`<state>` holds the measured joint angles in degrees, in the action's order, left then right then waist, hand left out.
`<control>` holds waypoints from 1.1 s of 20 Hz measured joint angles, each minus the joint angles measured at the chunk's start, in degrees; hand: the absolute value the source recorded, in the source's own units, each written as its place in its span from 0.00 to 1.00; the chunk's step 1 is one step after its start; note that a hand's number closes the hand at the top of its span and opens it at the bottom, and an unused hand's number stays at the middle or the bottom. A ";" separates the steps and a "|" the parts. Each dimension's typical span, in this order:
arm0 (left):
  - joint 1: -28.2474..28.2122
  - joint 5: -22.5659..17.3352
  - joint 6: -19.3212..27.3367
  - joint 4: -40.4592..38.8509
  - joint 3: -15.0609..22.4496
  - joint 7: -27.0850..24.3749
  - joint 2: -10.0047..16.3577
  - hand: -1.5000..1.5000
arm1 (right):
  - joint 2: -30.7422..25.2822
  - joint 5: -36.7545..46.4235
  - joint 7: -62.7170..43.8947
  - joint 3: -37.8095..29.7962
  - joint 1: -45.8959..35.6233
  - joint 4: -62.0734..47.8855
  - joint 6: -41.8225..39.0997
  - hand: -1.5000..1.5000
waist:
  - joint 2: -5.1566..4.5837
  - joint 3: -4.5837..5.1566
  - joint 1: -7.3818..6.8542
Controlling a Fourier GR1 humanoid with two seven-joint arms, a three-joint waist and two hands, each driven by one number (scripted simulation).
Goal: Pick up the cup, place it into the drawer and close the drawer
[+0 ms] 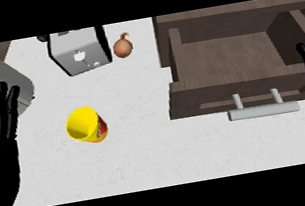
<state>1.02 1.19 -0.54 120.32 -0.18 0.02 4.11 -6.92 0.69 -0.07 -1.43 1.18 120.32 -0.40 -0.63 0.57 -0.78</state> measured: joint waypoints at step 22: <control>11.80 -29.08 -33.83 -38.74 -7.96 -1.55 12.87 0.00 | -1.79 -5.43 -4.06 0.20 -9.27 -10.10 -6.87 0.00 | 0.48 -0.54 1.04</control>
<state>12.82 -27.88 -34.37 81.58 -8.15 -1.53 16.99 -8.71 -4.74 -4.13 -1.23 -8.09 110.22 -7.26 -0.15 0.03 0.26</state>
